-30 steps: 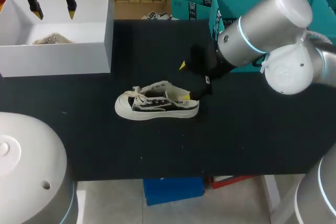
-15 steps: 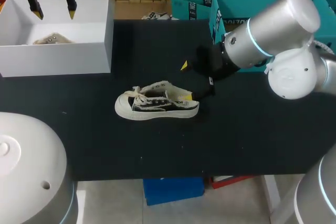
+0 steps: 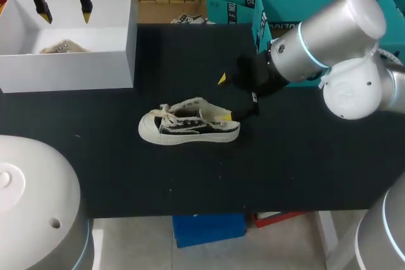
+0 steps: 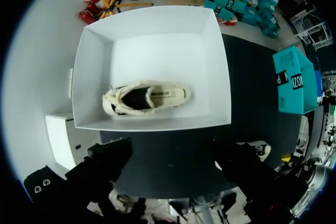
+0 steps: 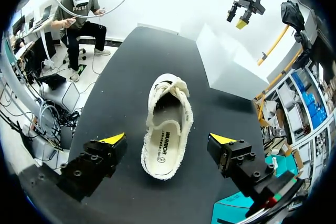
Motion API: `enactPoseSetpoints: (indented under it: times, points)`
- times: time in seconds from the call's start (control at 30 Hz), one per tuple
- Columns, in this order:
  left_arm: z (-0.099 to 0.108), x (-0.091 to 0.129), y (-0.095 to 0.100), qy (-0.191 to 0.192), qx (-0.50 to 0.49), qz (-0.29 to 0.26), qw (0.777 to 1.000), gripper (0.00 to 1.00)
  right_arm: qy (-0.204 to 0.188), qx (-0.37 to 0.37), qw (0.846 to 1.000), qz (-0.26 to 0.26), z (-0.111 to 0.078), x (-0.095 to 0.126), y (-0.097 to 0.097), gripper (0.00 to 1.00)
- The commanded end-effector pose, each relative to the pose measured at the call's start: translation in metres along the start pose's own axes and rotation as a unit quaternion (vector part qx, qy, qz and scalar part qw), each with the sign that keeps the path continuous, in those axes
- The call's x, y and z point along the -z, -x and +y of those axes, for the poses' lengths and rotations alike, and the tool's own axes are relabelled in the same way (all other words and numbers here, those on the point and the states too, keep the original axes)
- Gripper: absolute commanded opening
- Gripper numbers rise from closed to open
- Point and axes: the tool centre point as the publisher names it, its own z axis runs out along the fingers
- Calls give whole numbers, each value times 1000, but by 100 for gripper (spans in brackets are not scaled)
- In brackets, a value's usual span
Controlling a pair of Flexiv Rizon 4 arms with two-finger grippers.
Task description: Take the shoe out of the shoebox, open the shoe tongue, remove and reinsert the insole, then place the shoe into the shoebox
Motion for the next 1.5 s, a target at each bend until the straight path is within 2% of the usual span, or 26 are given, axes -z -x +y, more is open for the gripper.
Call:
enactPoseSetpoints:
  times: [0.03, 0.3, 0.53, 0.73, 1.0, 1.5]
  points:
    - [0, 1, 0, 1, 0, -1, 1000, 100, 0, 0, 1000, -1, 0, -1, 0, 100]
    - [0, 1, 0, 1, 0, -1, 1000, 100, 0, 0, 1000, -1, 0, -1, 0, 100]
    - [0, 1, 0, 1, 0, -1, 1000, 100, 8, -22, 1000, 12, -9, 1, -11, 100]
    - [0, 1, 0, 1, 0, -1, 1000, 100, 32, -44, 999, 6, -18, 1, -14, 100]
    - [0, 1, 0, 1, 0, -1, 1000, 100, 72, -81, 994, -12, -31, -15, -17, 100]
    - [0, 1, 0, 1, 0, -1, 1000, 100, 104, -112, 988, -14, -55, -46, -10, 100]
